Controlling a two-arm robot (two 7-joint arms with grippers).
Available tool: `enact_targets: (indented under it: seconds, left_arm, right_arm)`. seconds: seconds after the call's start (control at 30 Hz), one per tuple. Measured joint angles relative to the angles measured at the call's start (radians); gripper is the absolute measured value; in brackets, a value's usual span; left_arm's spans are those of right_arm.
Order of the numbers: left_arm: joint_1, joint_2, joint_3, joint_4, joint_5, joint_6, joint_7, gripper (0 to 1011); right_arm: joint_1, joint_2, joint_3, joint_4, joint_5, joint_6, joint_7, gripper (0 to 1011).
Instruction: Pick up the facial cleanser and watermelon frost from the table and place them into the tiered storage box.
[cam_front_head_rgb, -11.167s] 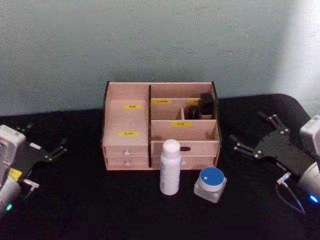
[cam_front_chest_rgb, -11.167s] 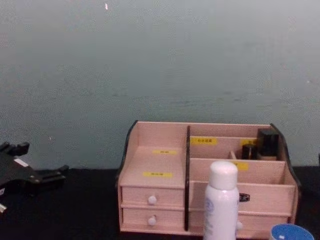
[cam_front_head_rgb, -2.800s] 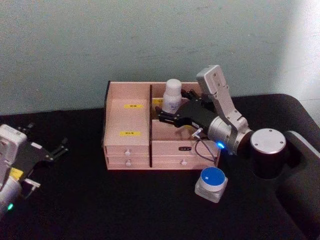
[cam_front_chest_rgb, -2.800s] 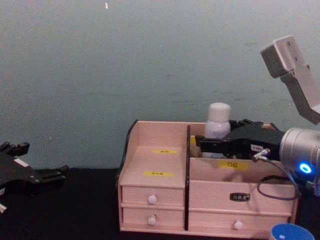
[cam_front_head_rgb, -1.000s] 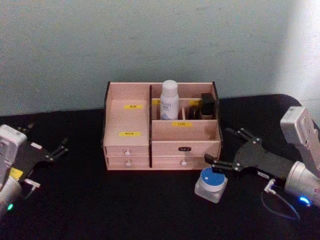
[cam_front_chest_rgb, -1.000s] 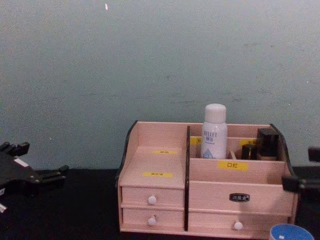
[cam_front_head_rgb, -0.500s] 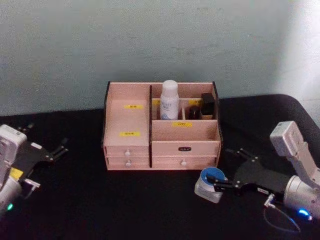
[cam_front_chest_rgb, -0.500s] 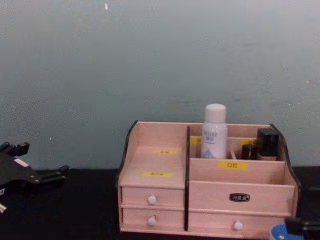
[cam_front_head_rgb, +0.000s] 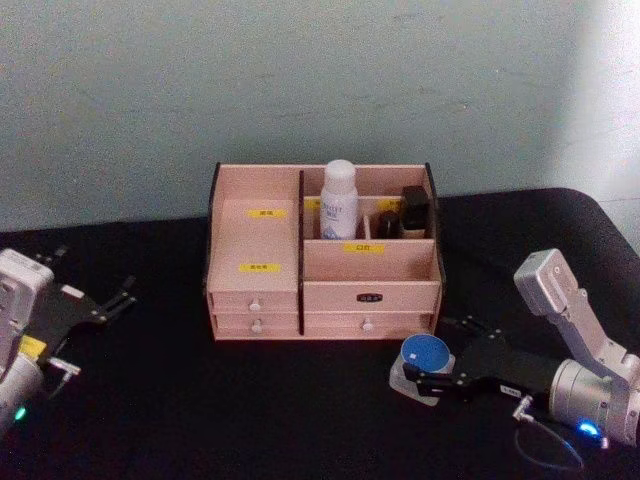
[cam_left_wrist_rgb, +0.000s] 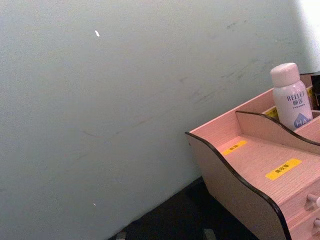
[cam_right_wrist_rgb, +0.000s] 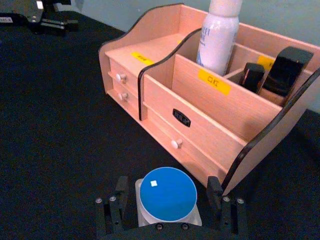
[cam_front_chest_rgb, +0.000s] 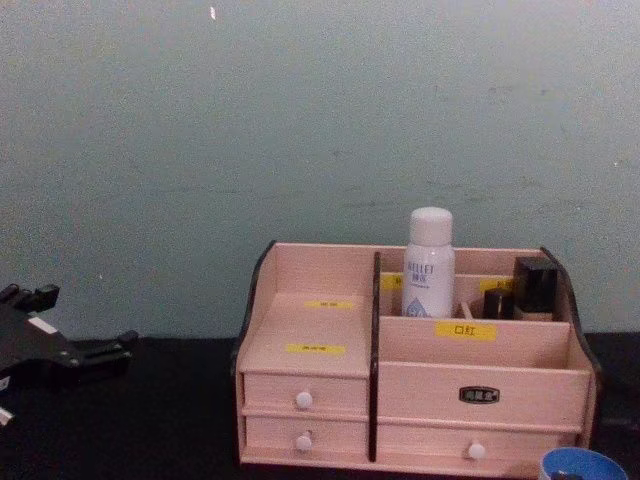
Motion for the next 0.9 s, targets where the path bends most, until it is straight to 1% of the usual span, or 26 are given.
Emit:
enact_targets:
  seconds: [0.37, 0.9]
  left_arm:
    - [0.0, 0.0, 0.0, 0.0, 0.0, 0.0, 0.0, 1001]
    - [0.0, 0.0, 0.0, 0.0, 0.0, 0.0, 0.0, 1002]
  right_arm:
    - [0.016, -0.003, -0.02, 0.025, 0.008, 0.019, -0.004, 1000]
    - [0.027, -0.009, -0.029, 0.045, 0.019, 0.032, -0.014, 1000]
